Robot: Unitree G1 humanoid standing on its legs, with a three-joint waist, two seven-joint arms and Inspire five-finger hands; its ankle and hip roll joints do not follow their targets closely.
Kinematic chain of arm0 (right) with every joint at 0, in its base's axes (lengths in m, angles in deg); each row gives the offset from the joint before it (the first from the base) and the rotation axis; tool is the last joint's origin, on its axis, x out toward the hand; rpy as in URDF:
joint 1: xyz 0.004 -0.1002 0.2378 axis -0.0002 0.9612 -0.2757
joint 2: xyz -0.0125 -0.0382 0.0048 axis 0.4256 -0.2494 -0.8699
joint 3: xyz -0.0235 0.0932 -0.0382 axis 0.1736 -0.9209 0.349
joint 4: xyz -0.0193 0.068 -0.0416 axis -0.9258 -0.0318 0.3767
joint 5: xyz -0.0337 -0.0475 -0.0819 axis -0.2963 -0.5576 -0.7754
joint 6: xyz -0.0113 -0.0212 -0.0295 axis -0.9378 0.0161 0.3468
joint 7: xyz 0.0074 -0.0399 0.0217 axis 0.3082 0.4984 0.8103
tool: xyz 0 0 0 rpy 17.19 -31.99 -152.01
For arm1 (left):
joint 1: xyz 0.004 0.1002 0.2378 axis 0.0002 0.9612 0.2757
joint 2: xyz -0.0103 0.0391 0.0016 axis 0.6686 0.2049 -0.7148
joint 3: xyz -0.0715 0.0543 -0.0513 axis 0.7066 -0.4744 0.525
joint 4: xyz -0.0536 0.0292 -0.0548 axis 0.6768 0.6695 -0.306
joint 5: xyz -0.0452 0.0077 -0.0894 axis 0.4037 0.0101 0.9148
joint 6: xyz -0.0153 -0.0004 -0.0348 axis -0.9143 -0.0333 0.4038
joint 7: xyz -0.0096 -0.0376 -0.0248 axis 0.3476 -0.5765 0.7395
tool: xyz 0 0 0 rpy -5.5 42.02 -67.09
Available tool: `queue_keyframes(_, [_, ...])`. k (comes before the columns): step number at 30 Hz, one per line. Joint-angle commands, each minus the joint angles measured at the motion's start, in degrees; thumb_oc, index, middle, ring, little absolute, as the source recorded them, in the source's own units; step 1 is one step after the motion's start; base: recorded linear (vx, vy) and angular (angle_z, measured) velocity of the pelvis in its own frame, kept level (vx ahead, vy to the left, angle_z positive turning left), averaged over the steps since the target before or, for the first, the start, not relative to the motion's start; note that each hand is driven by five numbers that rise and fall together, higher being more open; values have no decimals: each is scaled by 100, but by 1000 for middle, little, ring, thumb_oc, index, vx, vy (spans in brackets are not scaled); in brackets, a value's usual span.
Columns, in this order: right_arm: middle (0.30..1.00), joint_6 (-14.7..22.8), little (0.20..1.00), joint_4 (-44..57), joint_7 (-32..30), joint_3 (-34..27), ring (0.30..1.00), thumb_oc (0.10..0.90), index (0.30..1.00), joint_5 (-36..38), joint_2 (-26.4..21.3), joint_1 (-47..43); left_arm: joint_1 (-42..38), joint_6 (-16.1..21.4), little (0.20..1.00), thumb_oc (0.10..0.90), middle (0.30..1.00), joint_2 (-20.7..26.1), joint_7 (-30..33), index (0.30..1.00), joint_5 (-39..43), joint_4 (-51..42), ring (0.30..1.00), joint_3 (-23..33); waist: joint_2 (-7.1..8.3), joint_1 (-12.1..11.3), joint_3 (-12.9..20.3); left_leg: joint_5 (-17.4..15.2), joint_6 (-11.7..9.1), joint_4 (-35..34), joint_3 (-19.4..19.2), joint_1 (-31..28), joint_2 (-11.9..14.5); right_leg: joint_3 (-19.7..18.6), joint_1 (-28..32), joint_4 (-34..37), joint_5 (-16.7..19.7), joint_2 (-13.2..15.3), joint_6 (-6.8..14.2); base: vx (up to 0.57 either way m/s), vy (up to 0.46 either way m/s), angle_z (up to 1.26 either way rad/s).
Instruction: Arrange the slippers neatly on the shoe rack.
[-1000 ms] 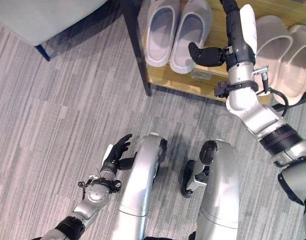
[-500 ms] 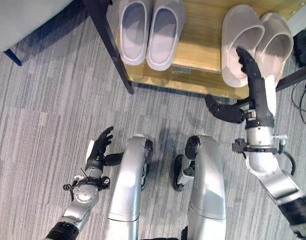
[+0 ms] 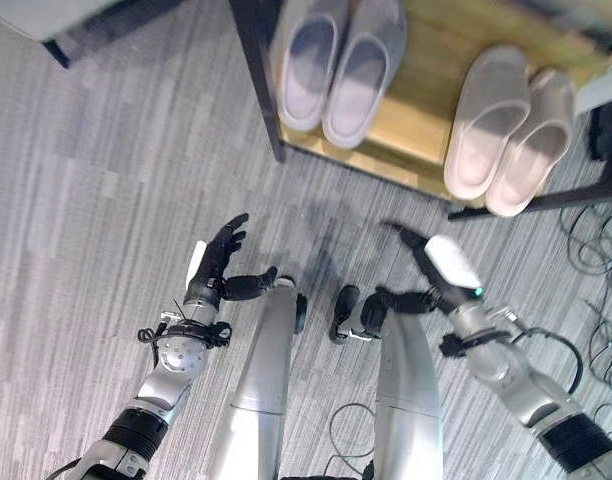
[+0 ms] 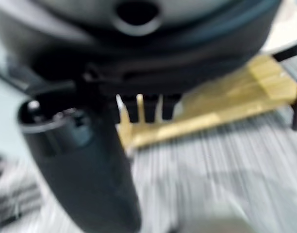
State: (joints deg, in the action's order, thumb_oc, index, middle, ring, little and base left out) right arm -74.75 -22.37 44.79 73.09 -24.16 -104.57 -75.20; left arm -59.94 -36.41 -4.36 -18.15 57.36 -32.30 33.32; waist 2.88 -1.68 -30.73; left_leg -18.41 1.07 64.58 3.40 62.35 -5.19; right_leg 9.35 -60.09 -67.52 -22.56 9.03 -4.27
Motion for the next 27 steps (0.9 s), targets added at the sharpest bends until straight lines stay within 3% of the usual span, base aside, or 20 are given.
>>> queue_keyframes(1, [900,-22,900,-594,7,85,900,800,900,-424,403,361,303,402,900,800,900,-50,-321,900,-361,-334,900,-357,188,101,903,197,46,-1735,279,-796,307,-179,1216,2072,544,-340,229,120,-68,3])
queue_keyframes(3, [900,-75,900,-1123,61,123,900,800,900,-418,716,501,443,324,900,800,900,-60,-427,900,-468,-244,900,-413,208,103,1139,415,44,-2562,273,-1576,328,-113,1990,2902,742,-383,289,167,-75,6])
queue_keyframes(5, [900,-132,900,-1651,46,94,900,800,900,-380,1015,656,552,241,900,800,900,-96,-564,900,-560,-159,900,-490,213,111,1365,929,35,-3716,246,-2450,341,-2,2756,3920,1176,-420,342,97,-30,1])
queue_keyframes(11, [900,-213,900,-2893,56,-89,900,800,900,-36,1599,942,752,117,900,800,900,-272,-793,900,-690,135,900,-553,117,160,2071,1462,-61,-5808,165,-4336,386,-67,4336,5677,1643,-653,534,170,-15,-9])
queue_keyframes(12, [900,-211,900,-2897,54,-90,900,800,900,-37,1602,939,749,116,900,800,900,-270,-793,900,-690,133,900,-554,116,163,2068,1503,-59,-5841,169,-4341,385,-61,4342,5709,1678,-653,535,96,-29,-8])
queue_keyframes(16, [900,-235,900,-3721,216,-164,900,800,900,63,1844,1092,902,57,900,800,900,-282,-993,900,-686,-1,900,-555,50,193,2602,1791,-110,-6778,74,-5235,466,-157,5170,6631,1957,-765,633,190,-41,-2])
queue_keyframes(21, [900,-249,900,-3971,291,-190,900,800,900,97,2020,1223,1041,43,900,800,900,-241,-1127,900,-526,-493,900,-458,-13,214,2886,1783,-163,-6958,5,-5630,426,-263,5752,7241,2158,-802,697,123,-50,-3])
queue_keyframes(27, [900,-328,900,-4081,307,-238,900,800,900,117,2127,1334,1095,61,900,800,900,-316,-1196,900,-97,-1115,900,-323,-92,237,2966,1718,-158,-6958,-45,-5861,393,-433,5964,7252,2111,-828,710,65,-40,-2])
